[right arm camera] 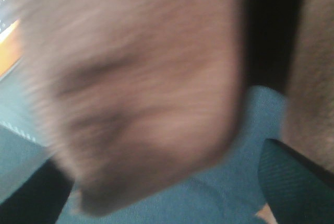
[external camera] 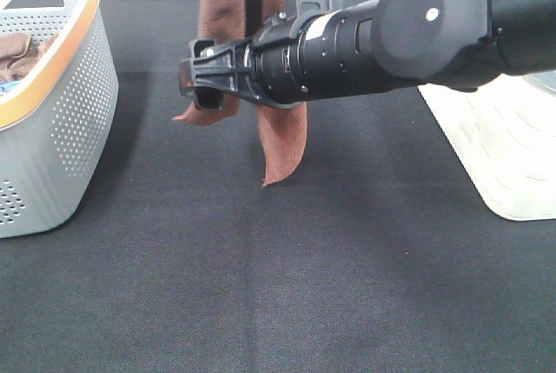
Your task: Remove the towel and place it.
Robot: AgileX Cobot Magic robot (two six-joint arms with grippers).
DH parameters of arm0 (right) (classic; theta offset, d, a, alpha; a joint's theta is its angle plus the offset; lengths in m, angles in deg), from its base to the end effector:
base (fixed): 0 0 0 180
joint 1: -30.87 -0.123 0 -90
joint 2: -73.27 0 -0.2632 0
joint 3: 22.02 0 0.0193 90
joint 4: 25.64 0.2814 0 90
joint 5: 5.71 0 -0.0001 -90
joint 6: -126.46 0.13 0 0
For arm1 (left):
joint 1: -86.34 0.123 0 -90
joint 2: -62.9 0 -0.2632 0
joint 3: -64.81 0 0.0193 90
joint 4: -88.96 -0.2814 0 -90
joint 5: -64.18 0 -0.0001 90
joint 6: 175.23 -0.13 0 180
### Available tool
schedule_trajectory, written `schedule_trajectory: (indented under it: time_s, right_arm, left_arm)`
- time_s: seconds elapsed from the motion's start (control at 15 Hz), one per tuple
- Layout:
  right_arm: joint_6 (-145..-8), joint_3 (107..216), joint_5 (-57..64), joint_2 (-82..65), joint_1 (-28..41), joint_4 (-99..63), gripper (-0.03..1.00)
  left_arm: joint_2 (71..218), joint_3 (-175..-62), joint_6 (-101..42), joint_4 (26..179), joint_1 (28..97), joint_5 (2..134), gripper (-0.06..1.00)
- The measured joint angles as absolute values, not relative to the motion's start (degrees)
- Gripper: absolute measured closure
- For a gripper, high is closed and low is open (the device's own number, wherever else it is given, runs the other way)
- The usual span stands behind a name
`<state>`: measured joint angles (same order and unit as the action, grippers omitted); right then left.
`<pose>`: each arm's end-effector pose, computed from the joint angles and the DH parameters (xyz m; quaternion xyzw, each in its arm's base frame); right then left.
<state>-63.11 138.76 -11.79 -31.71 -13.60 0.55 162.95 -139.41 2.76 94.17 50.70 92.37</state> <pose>0.3078 0.2937 0.1725 -0.1964 0.8376 0.2410 0.4492 0.3544 -0.2610 0.4384 0.2367 0.7511 -0.2177 0.5766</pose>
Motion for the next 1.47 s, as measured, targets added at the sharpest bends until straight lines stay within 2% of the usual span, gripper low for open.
schedule_trajectory:
  time_s: [0.13, 0.53, 0.67, 0.73, 1.07, 1.2, 1.47]
  right_arm:
    - [-63.1, 138.8, -12.0, -31.7, -13.6, 0.5, 0.14]
    - [-63.1, 138.8, -9.9, -31.7, -13.6, 0.6, 0.75]
    - [-63.1, 138.8, -8.3, -31.7, -13.6, 0.6, 0.91]
    - [-63.1, 138.8, -7.4, -31.7, -13.6, 0.7, 0.97]
    - [-63.1, 138.8, -0.7, -29.4, -13.6, 0.8, 0.97]
    - [-63.1, 138.8, 5.4, -25.0, -13.6, 0.4, 0.97]
    - [-61.2, 138.9, 19.6, -18.9, -13.6, -3.9, 0.97]
  left_arm:
    - [162.9, -139.4, 2.8, 94.1, 50.7, 93.2, 0.94]
    - [162.9, -139.4, 2.8, 93.8, 50.7, 93.3, 0.94]
    - [162.9, -139.4, 2.8, 92.1, 50.7, 93.6, 0.94]
    - [162.9, -139.4, 2.8, 91.1, 50.7, 94.0, 0.94]
    - [162.9, -139.4, 10.2, 78.9, 50.7, 96.3, 0.94]
    - [162.9, -139.4, 16.0, 70.3, 50.7, 99.4, 0.94]
    - [162.9, -139.4, 19.1, 67.5, 50.7, 107.0, 0.94]
